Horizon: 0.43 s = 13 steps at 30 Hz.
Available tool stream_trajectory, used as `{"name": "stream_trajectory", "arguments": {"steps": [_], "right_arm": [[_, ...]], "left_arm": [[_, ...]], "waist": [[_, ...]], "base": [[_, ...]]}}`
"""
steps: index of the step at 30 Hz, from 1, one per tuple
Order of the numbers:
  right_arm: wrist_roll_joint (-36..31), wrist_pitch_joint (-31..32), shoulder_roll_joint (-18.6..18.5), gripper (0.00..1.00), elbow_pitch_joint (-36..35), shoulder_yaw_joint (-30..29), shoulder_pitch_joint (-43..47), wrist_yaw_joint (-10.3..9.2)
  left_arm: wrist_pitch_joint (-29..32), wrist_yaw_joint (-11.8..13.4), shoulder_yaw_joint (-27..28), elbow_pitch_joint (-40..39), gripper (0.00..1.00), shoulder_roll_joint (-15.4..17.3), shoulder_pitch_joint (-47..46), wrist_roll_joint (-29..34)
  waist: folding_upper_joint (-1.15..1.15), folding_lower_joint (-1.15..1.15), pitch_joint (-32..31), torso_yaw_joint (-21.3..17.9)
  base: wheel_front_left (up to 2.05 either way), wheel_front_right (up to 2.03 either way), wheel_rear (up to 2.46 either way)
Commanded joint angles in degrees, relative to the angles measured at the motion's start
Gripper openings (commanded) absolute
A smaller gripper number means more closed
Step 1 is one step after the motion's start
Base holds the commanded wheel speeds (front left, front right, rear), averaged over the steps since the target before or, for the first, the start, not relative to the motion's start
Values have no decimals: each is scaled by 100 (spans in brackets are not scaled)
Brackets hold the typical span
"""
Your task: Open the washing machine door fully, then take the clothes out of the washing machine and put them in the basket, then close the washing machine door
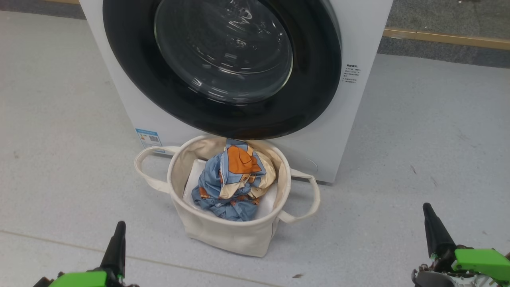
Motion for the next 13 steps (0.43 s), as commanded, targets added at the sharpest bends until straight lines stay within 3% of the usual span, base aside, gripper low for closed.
{"name": "stream_trajectory", "arguments": {"steps": [1,13], "right_arm": [[33,48,-53,0,-176,109,-285,1],[33,48,-53,0,-176,109,-285,1]], "left_arm": [[46,-41,197,-210,0,49,-256,-18],[46,-41,197,-210,0,49,-256,-18]], "waist": [[0,0,0,0],[0,0,0,0]], "base": [[0,0,0],[0,0,0]]}}
